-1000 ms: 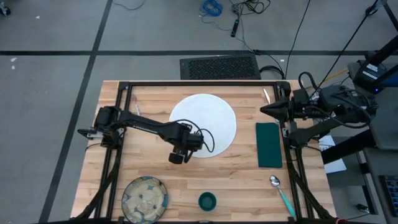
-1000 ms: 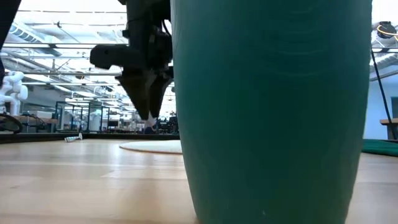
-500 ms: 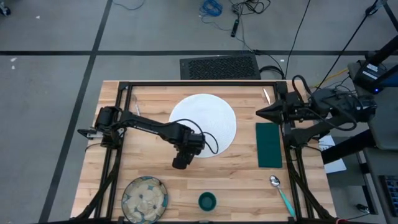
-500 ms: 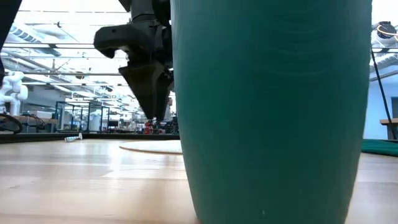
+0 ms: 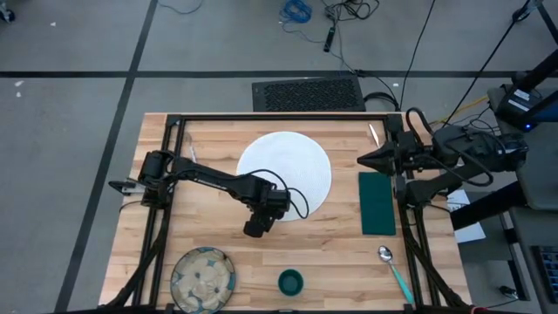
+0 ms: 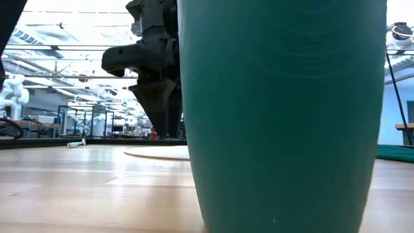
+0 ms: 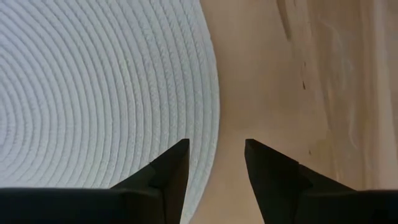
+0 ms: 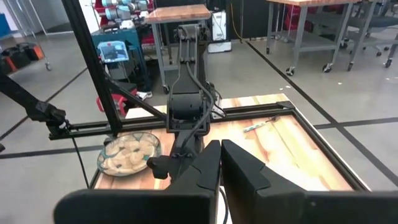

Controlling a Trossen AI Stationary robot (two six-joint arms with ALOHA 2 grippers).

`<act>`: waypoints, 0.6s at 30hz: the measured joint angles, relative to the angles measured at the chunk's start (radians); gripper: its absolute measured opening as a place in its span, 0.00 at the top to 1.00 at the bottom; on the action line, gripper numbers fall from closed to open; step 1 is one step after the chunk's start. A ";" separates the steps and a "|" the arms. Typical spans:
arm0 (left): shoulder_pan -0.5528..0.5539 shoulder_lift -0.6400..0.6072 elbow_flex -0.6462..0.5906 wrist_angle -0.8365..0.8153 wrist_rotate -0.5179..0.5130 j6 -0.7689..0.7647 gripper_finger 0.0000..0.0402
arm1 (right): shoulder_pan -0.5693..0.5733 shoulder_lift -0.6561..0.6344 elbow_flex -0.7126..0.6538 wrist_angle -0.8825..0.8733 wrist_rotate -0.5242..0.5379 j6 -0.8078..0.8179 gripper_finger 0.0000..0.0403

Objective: Set table place
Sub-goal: Move the white placemat to the center

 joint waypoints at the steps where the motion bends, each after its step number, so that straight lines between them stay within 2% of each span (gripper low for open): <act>1: 0.000 0.000 0.000 -0.002 0.000 0.000 0.65 | 0.000 0.000 0.000 -0.003 0.000 0.000 1.00; 18: 0.001 0.000 0.000 0.006 0.000 -0.078 0.65 | 0.000 0.000 0.000 -0.009 0.000 -0.015 1.00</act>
